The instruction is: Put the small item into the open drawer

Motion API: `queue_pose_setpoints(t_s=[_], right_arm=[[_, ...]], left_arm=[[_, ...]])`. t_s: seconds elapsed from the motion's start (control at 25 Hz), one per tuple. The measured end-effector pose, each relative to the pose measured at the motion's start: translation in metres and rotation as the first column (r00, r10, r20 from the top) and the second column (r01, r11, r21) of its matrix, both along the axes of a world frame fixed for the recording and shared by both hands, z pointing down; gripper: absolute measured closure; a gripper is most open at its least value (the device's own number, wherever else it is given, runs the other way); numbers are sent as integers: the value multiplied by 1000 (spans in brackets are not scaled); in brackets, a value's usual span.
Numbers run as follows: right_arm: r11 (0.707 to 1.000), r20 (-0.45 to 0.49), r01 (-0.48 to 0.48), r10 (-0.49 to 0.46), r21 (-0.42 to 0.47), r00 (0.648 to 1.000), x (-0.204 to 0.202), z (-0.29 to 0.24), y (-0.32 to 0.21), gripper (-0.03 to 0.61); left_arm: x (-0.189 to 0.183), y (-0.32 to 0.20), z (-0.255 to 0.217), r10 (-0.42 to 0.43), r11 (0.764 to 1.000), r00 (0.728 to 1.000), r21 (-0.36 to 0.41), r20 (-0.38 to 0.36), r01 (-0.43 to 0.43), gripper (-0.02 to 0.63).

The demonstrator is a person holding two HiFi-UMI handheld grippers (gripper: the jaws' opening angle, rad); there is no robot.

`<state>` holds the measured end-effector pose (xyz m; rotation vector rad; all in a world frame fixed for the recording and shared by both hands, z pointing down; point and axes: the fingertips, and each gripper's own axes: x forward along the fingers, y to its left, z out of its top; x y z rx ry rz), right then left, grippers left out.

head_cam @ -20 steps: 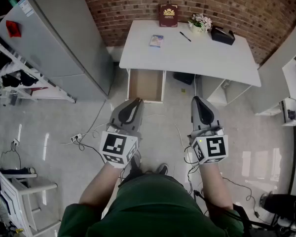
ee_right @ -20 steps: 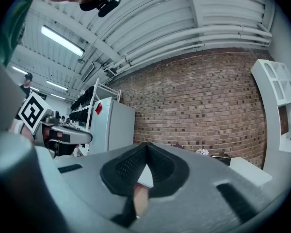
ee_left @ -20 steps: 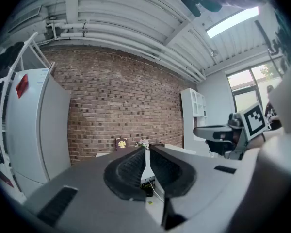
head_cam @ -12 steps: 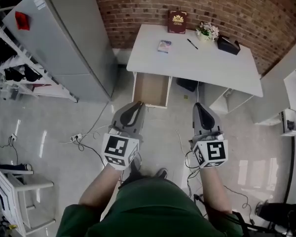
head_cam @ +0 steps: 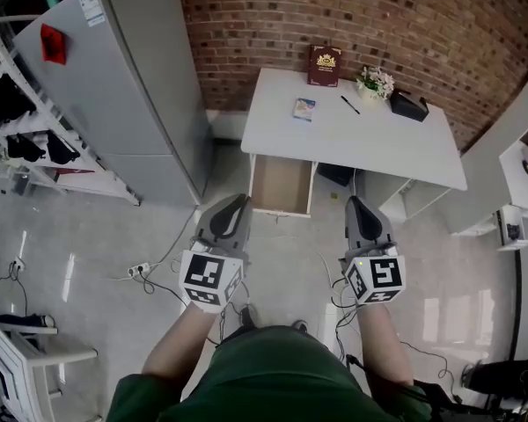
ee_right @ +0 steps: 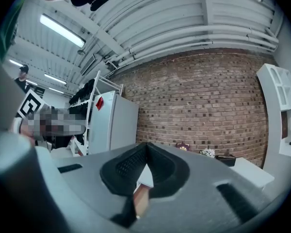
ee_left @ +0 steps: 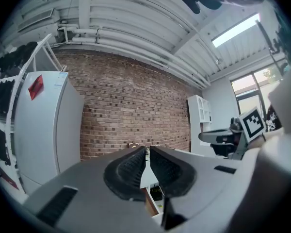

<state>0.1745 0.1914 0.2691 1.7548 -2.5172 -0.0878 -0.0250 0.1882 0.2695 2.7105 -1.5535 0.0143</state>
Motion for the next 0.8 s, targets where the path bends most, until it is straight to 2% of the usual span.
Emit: queue_pose_setpoints(t_s=[0.2,0.44,0.6,0.8], right_arm=[[999,-42,-39,39,6,998,-24,-6,-7,575],[996,-68,-89,90,25,994,-36,-16,-9,575],[994,-62,-104,105,14,993,-37,-13,-12,575],[994,-54,-110,110,6,992,-23,-2,-25,575]], left_arm=[[-45,-21,4,-6,1000,1000,-2,-31,6,589],[-80,-40,6,-6,1000,999,3,-51,7,589],[-84,-48,11,-3,1000,998,-7,-56,2,589],[-71,-62,19,-4,1000,998,-23,-58,3,589]])
